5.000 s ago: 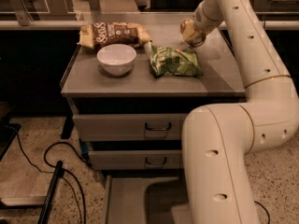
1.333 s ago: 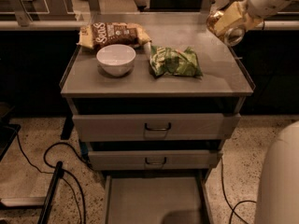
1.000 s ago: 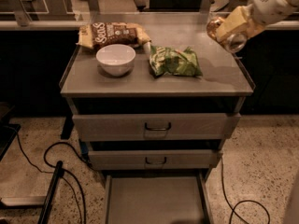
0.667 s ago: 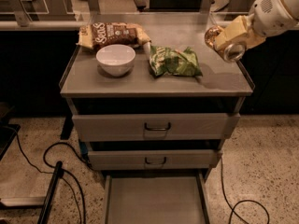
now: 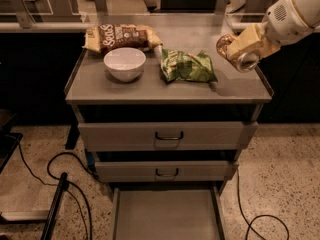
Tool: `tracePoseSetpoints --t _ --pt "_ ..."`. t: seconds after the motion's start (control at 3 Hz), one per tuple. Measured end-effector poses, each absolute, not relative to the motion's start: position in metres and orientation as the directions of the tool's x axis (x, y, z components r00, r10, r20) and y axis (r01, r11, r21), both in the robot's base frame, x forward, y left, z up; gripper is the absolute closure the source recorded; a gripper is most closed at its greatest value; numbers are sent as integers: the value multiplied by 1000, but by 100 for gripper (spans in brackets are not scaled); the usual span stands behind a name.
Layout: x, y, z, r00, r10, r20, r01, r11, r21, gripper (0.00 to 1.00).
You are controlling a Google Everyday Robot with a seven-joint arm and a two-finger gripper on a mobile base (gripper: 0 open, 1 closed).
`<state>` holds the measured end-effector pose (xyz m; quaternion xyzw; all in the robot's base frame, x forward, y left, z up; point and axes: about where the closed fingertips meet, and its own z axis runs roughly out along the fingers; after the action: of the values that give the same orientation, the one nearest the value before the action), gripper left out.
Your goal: Place orange can into bottom drawer
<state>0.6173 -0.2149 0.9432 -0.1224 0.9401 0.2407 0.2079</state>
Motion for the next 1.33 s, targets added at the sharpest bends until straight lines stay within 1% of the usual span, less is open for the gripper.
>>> tracePoseSetpoints --t 0.33,0.67,1.0,1.33 --pt "599 -212 935 -888 -120 -445 -327 844 426 100" --pt "556 -204 919 -899 -83 -430 -307 819 484 100" --pt "515 -196 879 -935 -55 -349 -253 794 552 100" --pt "508 -194 865 -945 -62 -320 -241 794 558 100"
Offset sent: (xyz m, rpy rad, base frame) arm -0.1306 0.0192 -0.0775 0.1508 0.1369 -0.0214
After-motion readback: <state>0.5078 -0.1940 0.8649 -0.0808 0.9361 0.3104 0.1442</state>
